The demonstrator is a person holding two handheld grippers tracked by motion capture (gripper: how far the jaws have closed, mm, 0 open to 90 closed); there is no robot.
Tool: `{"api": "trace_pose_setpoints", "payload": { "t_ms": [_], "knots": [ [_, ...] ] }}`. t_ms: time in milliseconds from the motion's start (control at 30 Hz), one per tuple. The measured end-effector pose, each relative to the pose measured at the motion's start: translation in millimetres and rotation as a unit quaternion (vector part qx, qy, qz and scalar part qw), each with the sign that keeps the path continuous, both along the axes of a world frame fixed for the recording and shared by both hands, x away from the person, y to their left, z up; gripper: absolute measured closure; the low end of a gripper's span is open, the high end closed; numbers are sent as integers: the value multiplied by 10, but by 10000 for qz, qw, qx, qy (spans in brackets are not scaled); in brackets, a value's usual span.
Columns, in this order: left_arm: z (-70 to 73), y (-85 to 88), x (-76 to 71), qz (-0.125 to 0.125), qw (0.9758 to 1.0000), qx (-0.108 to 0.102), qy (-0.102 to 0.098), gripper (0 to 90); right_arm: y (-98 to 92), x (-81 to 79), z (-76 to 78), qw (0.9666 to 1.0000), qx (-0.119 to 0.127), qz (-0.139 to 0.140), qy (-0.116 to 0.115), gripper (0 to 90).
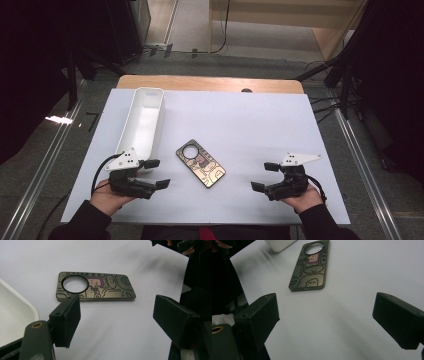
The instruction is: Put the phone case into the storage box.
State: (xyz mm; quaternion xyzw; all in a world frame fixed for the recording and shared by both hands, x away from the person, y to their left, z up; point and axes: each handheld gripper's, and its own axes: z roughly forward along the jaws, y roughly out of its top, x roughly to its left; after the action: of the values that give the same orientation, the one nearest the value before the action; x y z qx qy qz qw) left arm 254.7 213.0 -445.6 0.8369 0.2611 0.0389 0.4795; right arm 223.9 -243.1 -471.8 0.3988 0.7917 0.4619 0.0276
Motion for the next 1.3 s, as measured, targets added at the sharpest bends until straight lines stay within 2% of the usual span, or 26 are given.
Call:
{"api": "trace_pose_setpoints", "payload": {
  "t_ms": [800,1200,1300],
  "knots": [
    [5,16,-1,-6,10000,-32,13,219,-8,14,-15,10000,-33,-24,26,60],
    [2,15,1,-13,10000,-21,13,219,3,26,-18,10000,-11,-41,21,60],
    [0,10,6,-41,10000,-6,11,219,17,46,-12,10000,62,-1,34,60]
  ]
}}
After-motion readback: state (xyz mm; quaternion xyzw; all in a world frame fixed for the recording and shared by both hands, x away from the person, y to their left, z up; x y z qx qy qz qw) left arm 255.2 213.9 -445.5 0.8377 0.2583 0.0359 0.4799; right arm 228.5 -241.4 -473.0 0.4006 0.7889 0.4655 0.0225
